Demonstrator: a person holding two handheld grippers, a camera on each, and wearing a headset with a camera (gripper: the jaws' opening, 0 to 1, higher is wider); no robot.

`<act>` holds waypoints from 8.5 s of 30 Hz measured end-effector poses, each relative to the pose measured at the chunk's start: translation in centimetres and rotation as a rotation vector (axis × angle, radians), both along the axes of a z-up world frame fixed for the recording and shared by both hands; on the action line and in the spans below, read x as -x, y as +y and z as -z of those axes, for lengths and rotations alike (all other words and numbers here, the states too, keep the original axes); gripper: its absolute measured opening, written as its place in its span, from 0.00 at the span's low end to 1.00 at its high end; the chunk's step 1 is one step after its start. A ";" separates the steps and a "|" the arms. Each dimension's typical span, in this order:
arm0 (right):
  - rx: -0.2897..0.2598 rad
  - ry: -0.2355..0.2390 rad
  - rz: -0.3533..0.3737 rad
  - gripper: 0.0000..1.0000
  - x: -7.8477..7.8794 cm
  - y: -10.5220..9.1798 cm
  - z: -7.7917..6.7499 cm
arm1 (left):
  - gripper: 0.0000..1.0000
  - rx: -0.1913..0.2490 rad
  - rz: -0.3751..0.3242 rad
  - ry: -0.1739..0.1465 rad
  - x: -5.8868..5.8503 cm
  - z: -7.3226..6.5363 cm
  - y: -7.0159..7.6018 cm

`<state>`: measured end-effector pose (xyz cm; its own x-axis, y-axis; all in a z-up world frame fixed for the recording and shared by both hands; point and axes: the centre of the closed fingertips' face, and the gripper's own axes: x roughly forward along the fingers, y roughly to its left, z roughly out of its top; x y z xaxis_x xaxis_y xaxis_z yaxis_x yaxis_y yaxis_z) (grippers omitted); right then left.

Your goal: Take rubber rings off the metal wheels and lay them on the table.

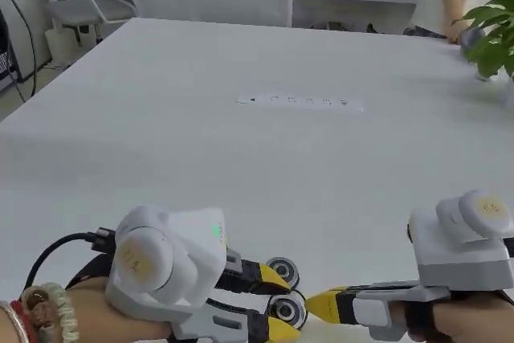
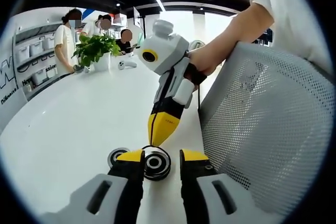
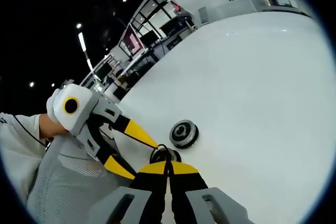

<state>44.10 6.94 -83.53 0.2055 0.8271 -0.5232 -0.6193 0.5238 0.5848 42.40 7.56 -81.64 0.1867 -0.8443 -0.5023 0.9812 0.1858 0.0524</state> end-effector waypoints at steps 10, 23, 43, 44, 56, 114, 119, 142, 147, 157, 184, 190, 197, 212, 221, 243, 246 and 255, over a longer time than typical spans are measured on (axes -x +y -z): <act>-0.022 0.003 0.021 0.00 -0.4 -0.2 -0.3 | 0.37 -0.038 0.089 -0.056 1.3 -1.1 -0.6; -0.066 0.009 0.066 0.00 -1.0 -0.4 -1.1 | 0.56 0.049 0.004 0.032 -0.3 -4.7 0.7; -0.115 0.009 0.125 0.00 -1.8 -1.0 -2.0 | 0.76 0.051 -0.074 -0.058 -0.8 -9.3 5.3; -0.115 0.009 0.124 0.00 -1.8 -1.0 -2.0 | 0.76 0.049 -0.087 -0.067 -0.8 -9.6 5.9; -0.111 0.013 0.121 0.00 -1.5 -1.0 -2.0 | 0.79 0.058 -0.215 -0.072 -0.4 -10.0 10.3; -0.172 -0.081 0.167 0.00 -2.4 -0.5 -6.4 | 0.79 0.154 -0.425 0.066 1.5 -5.8 13.5; -0.182 -0.088 0.153 0.00 -2.4 -0.1 -6.9 | 0.82 0.166 -0.448 0.064 1.3 -5.9 13.8; -0.155 -0.120 0.080 0.00 -1.8 1.4 -7.2 | 0.91 0.145 -0.437 0.072 1.4 -5.4 13.5; -0.148 -0.129 0.061 0.00 -1.7 1.7 -7.2 | 0.90 0.138 -0.438 0.077 1.4 -5.2 13.6; -0.141 -0.137 0.030 0.00 -1.5 2.6 -7.3 | 0.90 0.126 -0.432 0.085 1.6 -4.9 13.5; -0.034 -0.173 -0.086 0.00 -0.4 4.0 -4.9 | 0.89 0.123 -0.424 0.091 1.8 -4.9 13.4; 0.009 -0.179 -0.142 0.00 0.5 4.3 -3.8 | 0.89 0.120 -0.423 0.090 1.8 -4.8 13.5; 0.038 -0.188 -0.176 0.00 0.7 4.5 -3.3 | 0.89 0.120 -0.418 0.090 1.9 -4.8 13.4; 0.074 -0.197 -0.219 0.00 0.3 5.6 -2.4 | 0.88 0.122 -0.413 0.089 1.9 -4.9 13.3; 0.086 -0.208 -0.245 0.00 0.2 6.6 -1.9 | 0.88 0.123 -0.416 0.087 1.9 -4.9 13.4; 0.134 -0.214 -0.234 0.00 -0.9 6.9 0.4 | 0.88 0.104 -0.417 0.094 2.0 -4.4 13.6; 0.138 -0.212 -0.237 0.00 -0.9 6.9 0.6 | 0.88 0.099 -0.416 0.097 2.0 -4.3 13.6; 0.184 -0.250 -0.269 0.00 -0.6 6.8 1.2 | 0.87 0.090 -0.417 0.103 2.1 -4.1 13.6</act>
